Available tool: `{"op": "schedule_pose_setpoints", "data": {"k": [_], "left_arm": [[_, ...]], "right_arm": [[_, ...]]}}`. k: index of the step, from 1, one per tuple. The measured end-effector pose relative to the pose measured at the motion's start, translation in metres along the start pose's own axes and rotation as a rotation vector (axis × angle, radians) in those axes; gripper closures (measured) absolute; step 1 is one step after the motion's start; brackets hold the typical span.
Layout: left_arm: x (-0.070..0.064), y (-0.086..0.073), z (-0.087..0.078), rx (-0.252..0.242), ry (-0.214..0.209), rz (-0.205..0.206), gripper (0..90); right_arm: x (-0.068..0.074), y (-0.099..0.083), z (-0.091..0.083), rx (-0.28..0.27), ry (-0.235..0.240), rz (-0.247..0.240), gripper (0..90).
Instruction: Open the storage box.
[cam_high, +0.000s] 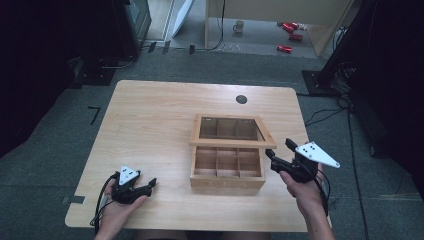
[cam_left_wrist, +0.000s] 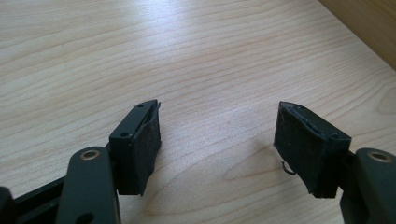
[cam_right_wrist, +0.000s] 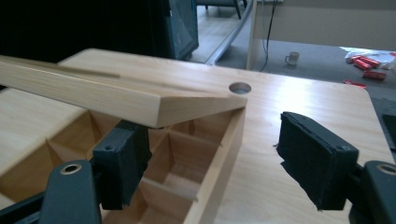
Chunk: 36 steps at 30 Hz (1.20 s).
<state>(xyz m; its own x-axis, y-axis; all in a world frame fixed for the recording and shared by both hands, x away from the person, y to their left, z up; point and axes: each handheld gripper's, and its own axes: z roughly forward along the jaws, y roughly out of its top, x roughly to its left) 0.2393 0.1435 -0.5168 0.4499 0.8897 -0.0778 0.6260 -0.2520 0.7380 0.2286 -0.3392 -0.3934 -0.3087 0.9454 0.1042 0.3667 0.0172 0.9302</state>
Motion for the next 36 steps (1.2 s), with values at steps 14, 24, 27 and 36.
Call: {"op": "schedule_pose_setpoints", "data": {"k": [14,24,27,36], "left_arm": [[0.002,0.0,0.0,-0.006,-0.021,-0.026,32.4],[0.002,0.0,0.0,-0.01,-0.025,-0.032,32.5],[0.002,0.0,0.0,-0.01,-0.023,-0.031,32.5],[0.002,0.001,0.0,-0.009,-0.023,-0.028,32.6]], "right_arm": [[-0.007,0.034,0.016,-0.088,-0.011,0.028,26.7],[-0.008,0.038,0.023,-0.143,-0.016,0.033,28.3],[-0.008,0.037,0.024,-0.157,-0.019,0.038,28.3],[-0.007,0.045,0.029,-0.173,-0.049,0.033,30.0]]}}
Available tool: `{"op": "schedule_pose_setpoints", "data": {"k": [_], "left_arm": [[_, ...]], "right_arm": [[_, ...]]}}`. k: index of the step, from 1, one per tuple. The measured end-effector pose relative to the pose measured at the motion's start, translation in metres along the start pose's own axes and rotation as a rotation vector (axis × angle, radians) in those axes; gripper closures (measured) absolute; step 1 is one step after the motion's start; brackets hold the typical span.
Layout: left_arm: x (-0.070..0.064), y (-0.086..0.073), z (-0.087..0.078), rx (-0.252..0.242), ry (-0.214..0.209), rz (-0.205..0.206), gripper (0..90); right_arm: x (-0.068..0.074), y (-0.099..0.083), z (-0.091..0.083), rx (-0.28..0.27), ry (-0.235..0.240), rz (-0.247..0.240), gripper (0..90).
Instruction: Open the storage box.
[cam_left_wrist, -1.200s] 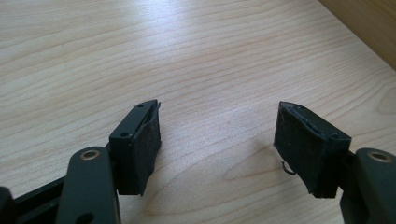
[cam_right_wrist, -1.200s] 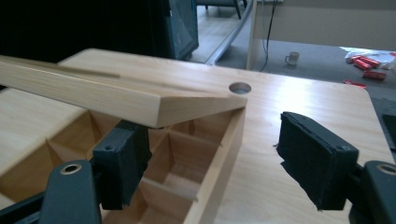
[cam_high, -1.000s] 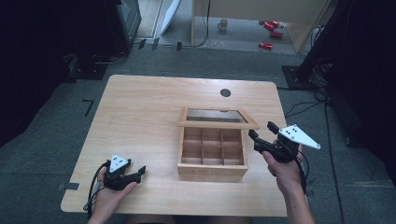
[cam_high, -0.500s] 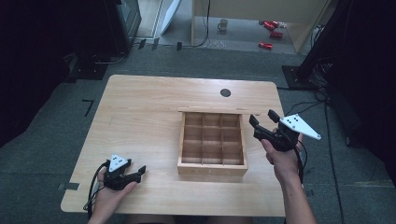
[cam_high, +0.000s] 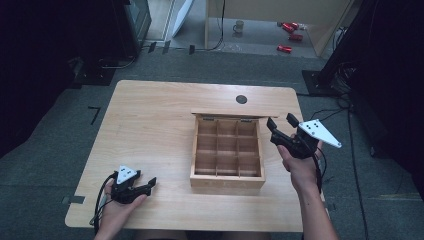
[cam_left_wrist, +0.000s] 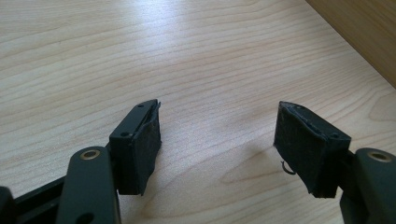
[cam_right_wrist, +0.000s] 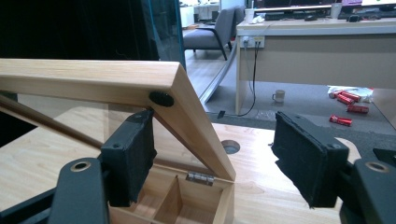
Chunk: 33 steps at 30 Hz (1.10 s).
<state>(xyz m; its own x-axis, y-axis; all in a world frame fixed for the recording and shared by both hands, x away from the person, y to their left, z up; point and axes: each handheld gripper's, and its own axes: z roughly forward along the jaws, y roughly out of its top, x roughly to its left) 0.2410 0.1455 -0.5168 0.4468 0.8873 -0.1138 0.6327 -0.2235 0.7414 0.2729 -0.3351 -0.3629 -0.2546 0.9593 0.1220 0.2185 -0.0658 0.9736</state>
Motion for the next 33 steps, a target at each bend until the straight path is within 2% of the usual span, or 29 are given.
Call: {"op": "schedule_pose_setpoints", "data": {"k": [4,7,9,12,17,20,24,28,33], "left_arm": [[0.0,0.0,0.0,-0.002,0.001,0.0,32.6],[0.0,0.0,0.0,-0.001,0.0,-0.001,32.6],[0.0,0.0,0.0,-0.002,-0.002,-0.006,32.6],[0.001,0.0,0.0,-0.002,-0.004,-0.007,32.6],[0.001,0.0,0.0,-0.003,-0.008,-0.008,32.6],[0.002,0.0,0.0,-0.002,-0.011,-0.01,32.6],[0.002,0.0,0.0,-0.005,-0.013,-0.011,32.6],[0.002,0.0,0.0,-0.002,-0.01,-0.006,32.6],[-0.001,0.0,0.0,0.002,0.002,0.005,32.5]], "right_arm": [[0.0,0.006,0.006,-0.001,-0.015,0.012,30.8],[0.004,0.002,0.016,0.045,-0.053,-0.032,31.6],[0.005,0.0,0.021,0.069,-0.025,-0.043,29.5],[0.009,-0.003,0.029,0.09,-0.014,-0.055,31.0],[0.012,-0.009,0.038,0.103,0.018,-0.079,38.5],[0.01,-0.01,0.041,0.099,0.031,-0.07,42.8],[0.001,-0.013,0.05,0.095,0.05,-0.035,51.0],[-0.006,-0.013,0.059,0.104,0.054,-0.01,53.0],[-0.009,-0.013,0.075,0.114,0.032,-0.028,55.7]]}}
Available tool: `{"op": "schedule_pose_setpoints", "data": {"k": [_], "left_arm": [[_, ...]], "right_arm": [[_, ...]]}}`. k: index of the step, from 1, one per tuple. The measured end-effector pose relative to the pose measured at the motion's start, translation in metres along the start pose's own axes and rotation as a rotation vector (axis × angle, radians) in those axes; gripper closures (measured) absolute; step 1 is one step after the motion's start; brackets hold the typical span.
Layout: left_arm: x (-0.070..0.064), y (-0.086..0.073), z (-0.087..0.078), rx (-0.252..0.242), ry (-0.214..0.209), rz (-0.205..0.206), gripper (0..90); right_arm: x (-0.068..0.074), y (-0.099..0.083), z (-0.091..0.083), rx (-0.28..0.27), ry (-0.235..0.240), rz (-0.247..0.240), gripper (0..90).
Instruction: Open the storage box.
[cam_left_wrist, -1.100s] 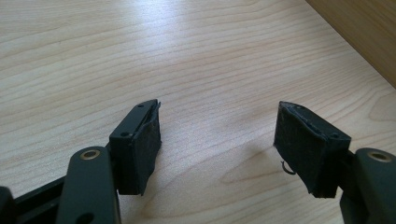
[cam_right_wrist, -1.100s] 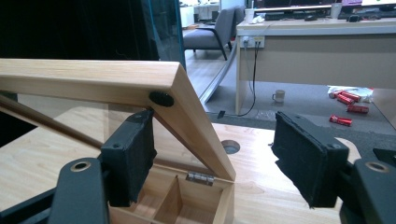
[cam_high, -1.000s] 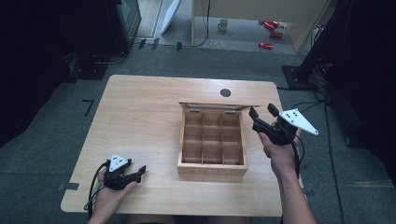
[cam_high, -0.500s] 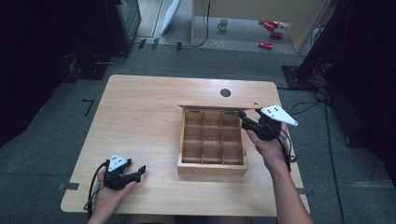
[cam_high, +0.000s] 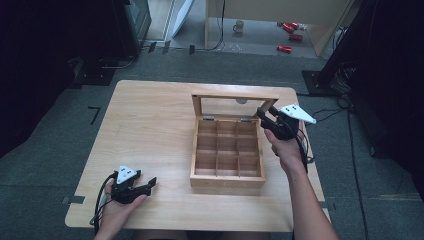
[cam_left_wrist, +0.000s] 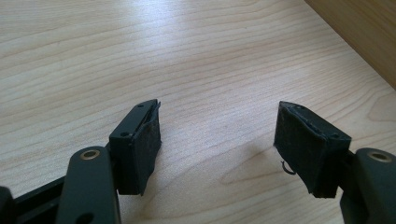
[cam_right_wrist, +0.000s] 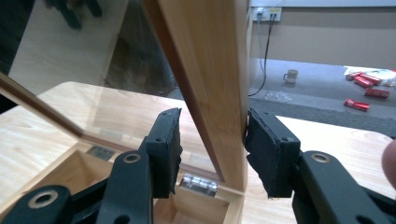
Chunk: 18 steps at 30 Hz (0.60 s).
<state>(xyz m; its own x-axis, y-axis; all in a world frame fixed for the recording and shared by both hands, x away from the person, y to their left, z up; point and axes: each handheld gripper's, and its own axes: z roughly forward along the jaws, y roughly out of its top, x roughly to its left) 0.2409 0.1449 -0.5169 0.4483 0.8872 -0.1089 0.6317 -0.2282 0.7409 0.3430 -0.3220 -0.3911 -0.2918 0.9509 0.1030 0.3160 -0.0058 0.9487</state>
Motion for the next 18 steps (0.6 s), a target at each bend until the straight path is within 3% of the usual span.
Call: {"op": "schedule_pose_setpoints", "data": {"k": [6,9,18], "left_arm": [[0.0,0.0,0.0,0.001,-0.001,0.001,31.6],[-0.001,0.0,0.0,0.004,0.003,0.008,31.1],[-0.002,0.0,0.0,0.004,0.006,0.01,31.0]], "right_arm": [[-0.006,0.006,0.019,0.005,-0.022,0.002,58.5],[-0.008,0.013,0.027,0.007,-0.062,0.01,66.0],[-0.011,0.026,0.051,0.045,-0.112,0.057,67.1]]}}
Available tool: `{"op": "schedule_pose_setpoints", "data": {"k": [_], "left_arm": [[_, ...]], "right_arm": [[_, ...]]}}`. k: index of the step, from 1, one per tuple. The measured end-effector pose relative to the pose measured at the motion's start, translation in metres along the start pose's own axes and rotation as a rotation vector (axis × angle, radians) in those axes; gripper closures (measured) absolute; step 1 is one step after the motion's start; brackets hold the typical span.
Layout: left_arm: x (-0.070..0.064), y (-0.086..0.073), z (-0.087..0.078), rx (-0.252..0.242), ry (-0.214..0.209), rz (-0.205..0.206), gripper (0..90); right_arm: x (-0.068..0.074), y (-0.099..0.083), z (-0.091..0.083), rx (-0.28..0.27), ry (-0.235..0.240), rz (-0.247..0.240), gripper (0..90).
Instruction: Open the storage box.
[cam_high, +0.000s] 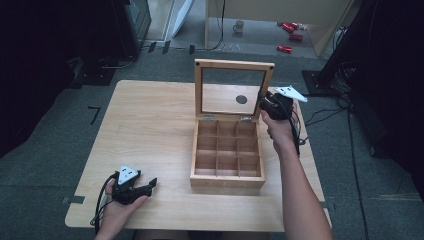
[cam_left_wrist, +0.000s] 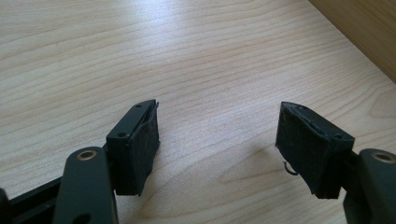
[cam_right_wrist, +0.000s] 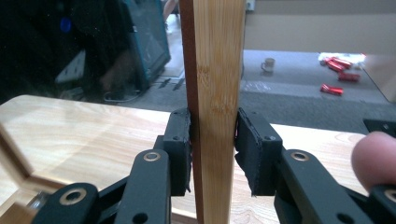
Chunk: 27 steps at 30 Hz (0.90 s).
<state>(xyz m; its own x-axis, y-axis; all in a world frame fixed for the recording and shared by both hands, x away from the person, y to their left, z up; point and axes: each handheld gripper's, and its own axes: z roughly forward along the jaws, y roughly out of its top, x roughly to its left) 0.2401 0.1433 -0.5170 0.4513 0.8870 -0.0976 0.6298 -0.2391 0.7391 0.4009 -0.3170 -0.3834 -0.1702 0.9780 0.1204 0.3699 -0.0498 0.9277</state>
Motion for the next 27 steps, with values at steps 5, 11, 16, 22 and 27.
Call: {"op": "schedule_pose_setpoints", "data": {"k": [5,11,16,22,27], "left_arm": [[0.0,0.0,0.0,-0.001,0.001,0.001,30.9],[-0.004,0.0,0.001,0.008,0.022,0.03,29.6],[-0.006,0.0,0.001,0.013,0.034,0.042,29.1],[-0.006,0.0,0.001,0.014,0.034,0.042,29.0],[-0.006,0.0,0.001,0.014,0.036,0.044,28.9]], "right_arm": [[0.003,0.004,0.008,0.016,-0.039,0.021,67.4],[0.005,0.006,0.019,0.027,-0.071,0.037,67.6],[0.005,0.006,0.024,0.03,-0.088,0.044,67.5],[0.005,0.008,0.028,0.039,-0.092,0.069,66.7],[0.002,0.006,0.022,0.038,-0.065,0.114,49.1]]}}
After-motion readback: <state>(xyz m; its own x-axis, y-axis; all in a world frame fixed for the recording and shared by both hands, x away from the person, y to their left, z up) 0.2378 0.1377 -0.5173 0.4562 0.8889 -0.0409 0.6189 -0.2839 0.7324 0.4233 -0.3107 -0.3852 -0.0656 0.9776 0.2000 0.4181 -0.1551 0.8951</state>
